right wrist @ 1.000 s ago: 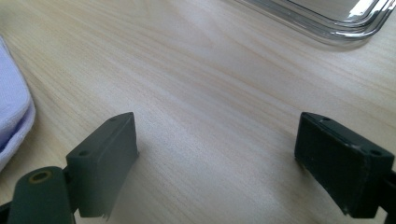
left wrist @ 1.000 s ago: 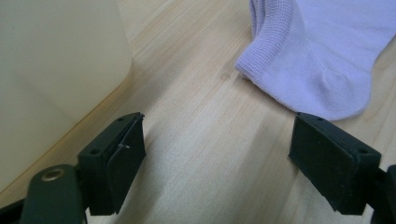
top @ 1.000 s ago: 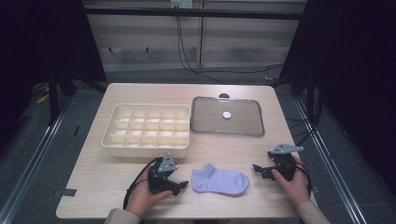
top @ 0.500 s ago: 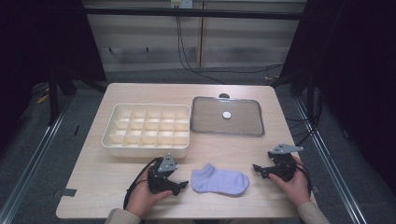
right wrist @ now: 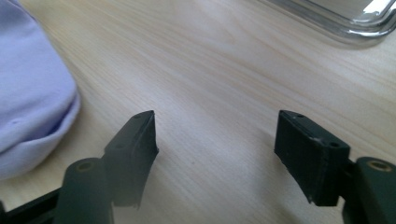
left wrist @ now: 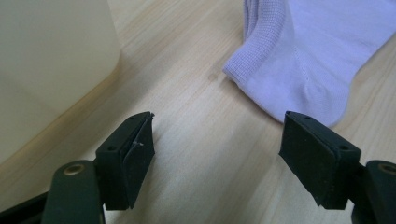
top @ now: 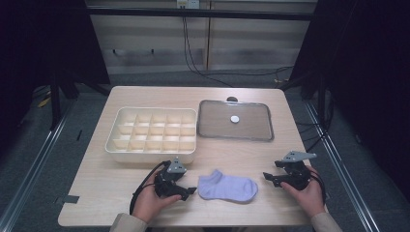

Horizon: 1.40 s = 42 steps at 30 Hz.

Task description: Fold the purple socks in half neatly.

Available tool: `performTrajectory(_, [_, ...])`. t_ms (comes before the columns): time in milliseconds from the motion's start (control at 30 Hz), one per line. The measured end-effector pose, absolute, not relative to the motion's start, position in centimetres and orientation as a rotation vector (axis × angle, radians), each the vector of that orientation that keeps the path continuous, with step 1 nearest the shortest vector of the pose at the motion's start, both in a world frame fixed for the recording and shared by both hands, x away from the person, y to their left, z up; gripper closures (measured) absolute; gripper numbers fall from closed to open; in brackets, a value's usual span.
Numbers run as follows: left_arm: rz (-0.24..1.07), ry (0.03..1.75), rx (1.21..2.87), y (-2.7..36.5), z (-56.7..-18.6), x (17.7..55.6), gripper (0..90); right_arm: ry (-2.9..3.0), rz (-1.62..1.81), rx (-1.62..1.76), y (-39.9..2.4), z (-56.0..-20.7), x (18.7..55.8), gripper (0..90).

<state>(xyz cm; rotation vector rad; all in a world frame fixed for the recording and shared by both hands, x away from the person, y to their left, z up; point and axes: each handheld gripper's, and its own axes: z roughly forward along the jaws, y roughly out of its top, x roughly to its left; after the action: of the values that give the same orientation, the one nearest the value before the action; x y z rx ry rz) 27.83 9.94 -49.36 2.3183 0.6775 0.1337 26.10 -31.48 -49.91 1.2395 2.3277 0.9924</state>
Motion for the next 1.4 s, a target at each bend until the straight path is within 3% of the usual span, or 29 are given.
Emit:
performTrajectory(133, [0.125,0.687,2.297,9.6,-49.0,28.0,27.9,2.355,1.014,1.205,-31.3,-49.4,25.6,47.4])
performTrajectory(167, [0.119,0.691,2.299,9.4,-49.0,28.0,29.2,2.379,1.0,1.181,-31.1,-49.3,25.2,54.4])
performTrajectory(233, [0.114,0.698,2.315,9.2,-48.9,28.1,30.0,2.388,1.007,1.171,-31.1,-49.2,25.1,56.7])
performTrajectory(367, [0.093,0.731,2.315,8.5,-48.7,28.4,33.7,2.432,1.053,1.149,-30.8,-48.6,24.4,76.0])
performTrajectory(567, [0.094,0.737,2.314,7.7,-48.5,28.5,36.1,2.48,1.074,1.115,-30.4,-48.3,23.6,86.3])
performTrajectory(833, [0.079,0.732,2.331,6.8,-48.3,29.2,52.8,2.563,1.085,1.032,-28.9,-48.3,23.0,89.1])
performTrajectory(1400, [0.09,0.711,2.419,5.5,-48.5,29.0,61.2,2.637,1.05,0.97,-27.7,-49.0,22.9,88.9])
